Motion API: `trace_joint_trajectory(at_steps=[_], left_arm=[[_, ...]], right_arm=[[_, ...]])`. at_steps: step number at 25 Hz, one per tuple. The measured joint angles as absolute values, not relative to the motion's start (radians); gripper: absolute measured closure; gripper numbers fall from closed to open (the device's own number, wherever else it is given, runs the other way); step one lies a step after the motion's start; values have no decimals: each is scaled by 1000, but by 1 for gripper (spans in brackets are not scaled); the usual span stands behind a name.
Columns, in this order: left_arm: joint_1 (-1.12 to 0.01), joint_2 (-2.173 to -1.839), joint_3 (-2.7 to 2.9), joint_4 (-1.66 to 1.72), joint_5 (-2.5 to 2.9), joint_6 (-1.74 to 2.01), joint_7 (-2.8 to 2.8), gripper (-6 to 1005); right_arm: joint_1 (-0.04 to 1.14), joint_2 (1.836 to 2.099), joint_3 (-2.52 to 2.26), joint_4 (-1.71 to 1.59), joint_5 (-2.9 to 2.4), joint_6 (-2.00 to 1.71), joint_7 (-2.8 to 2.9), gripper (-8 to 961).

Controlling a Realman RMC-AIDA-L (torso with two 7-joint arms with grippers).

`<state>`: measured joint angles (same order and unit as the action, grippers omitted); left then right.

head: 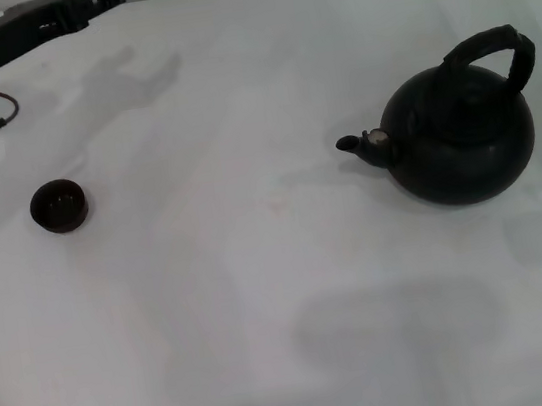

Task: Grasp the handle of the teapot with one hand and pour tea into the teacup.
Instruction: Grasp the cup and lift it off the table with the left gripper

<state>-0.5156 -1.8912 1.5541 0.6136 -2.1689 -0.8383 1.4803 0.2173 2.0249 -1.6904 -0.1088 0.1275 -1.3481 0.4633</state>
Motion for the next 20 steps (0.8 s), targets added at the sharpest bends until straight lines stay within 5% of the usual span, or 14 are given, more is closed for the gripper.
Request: trace_joint_trajectory(at_steps=[4,11,20], left_arm=[[-510,-1874,1482,754,-1816,-825,1177,165],[-484,-1966,1210,1020,-1222,-981,880,166],[-541,-2001,1110,1128,-859,-1201,683,162]], right_arm=[[216,2025,-1690,-107,131,-1348,463,83],[218,2025,-1688,-110,133,-1333,463,83],[226,2023,-1684,-117,135,-1321,462,82]])
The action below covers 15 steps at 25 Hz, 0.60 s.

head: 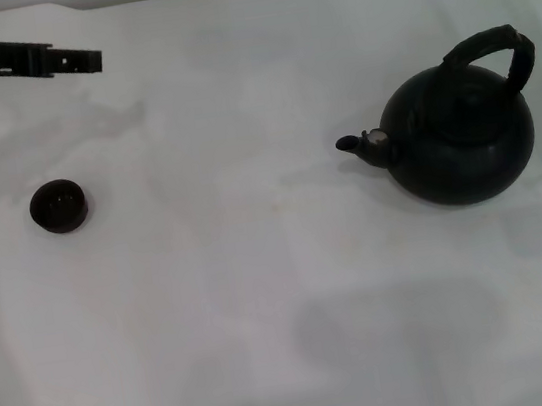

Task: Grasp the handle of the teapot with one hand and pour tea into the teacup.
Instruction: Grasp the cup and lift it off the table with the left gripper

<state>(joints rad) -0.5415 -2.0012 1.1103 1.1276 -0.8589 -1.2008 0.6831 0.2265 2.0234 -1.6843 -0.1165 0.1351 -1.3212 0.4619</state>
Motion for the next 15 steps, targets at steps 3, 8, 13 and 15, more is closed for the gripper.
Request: trace_joint_trajectory(at_steps=[3,8,13,15], left_arm=[[-551,-2007,1108,1170,-770,-1250,627,161],[-574,-2021,1108,1191,-656,-1294,560,159],[-585,-2043,1111,1188,-565,-1296,542,157],[-585,-2055,1113,1185,-542,-1297,543,157]], right_arm=[[229,2023,-1684,-117,135,-1314,458,82],[234,2021,-1683,-118,135,-1307,458,83],[241,2021,-1683,-118,135,-1306,456,83],[243,2020,-1683,-118,135,-1306,457,83]])
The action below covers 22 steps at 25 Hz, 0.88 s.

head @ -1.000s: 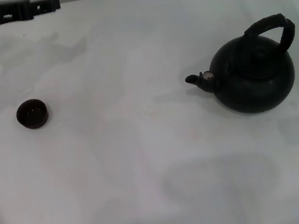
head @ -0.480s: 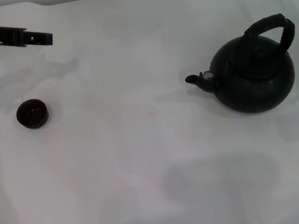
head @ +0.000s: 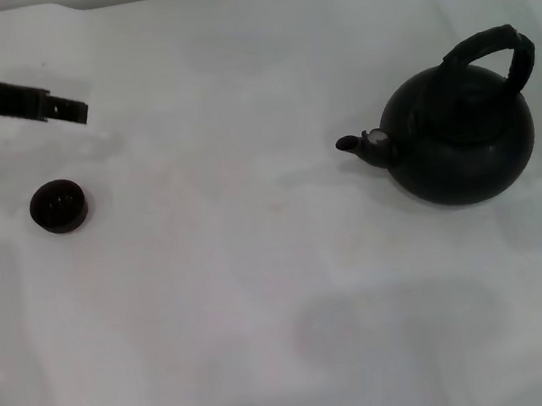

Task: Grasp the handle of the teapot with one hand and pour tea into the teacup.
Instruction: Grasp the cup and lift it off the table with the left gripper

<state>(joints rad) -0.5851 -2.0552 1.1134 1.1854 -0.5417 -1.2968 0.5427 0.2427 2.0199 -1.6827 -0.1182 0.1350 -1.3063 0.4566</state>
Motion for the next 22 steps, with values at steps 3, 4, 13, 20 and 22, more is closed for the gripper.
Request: trace_joint_trajectory(at_steps=[3,4,13,20,22], left_arm=[[-580,-2066,1114,1176,-536,-1290,544,158],[-579,-2067,1116,1170,-538,-1290,544,158],[-570,-2069,1138,1135,-532,-1298,535,156],[-581,-2068,1139,1115,-513,-1306,527,158],[-586,-2069,1148,1108,-512,-1308,525,159]], right_arm=[[244,2020,-1683,-118,135,-1306,455,83],[244,2020,-1683,-117,135,-1306,455,83],[240,2019,-1681,-116,147,-1306,455,83],[243,2020,-1681,-120,166,-1316,458,84],[243,2020,-1681,-121,173,-1316,456,83]])
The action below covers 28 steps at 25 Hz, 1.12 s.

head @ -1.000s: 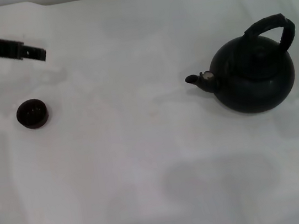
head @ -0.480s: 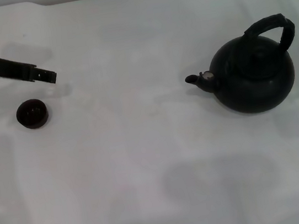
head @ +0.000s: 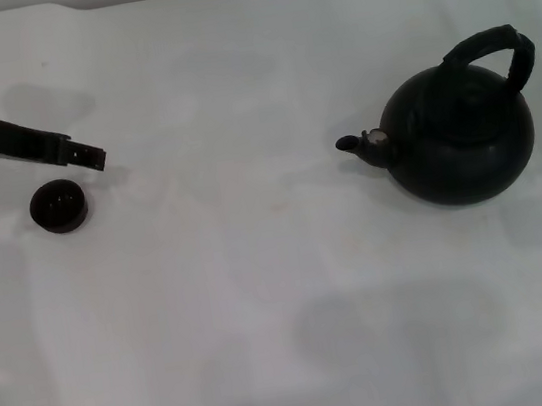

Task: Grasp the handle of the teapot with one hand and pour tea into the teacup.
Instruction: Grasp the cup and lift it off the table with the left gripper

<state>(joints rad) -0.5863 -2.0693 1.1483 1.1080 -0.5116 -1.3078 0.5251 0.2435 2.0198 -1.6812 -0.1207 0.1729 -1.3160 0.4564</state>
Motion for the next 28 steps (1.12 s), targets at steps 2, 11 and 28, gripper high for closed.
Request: trace_joint_trajectory(at_steps=[2,11,28], left_arm=[[-588,-2070,1159,1103,-507,-1307,517,160],[-585,-2069,1163,1097,-477,-1310,506,165],[-581,-2070,1164,1068,-474,-1336,512,164]], right_arm=[[242,2020,-1681,-121,179,-1316,456,82],[234,2020,-1681,-116,190,-1318,460,82],[239,2020,-1681,-120,189,-1315,460,83]])
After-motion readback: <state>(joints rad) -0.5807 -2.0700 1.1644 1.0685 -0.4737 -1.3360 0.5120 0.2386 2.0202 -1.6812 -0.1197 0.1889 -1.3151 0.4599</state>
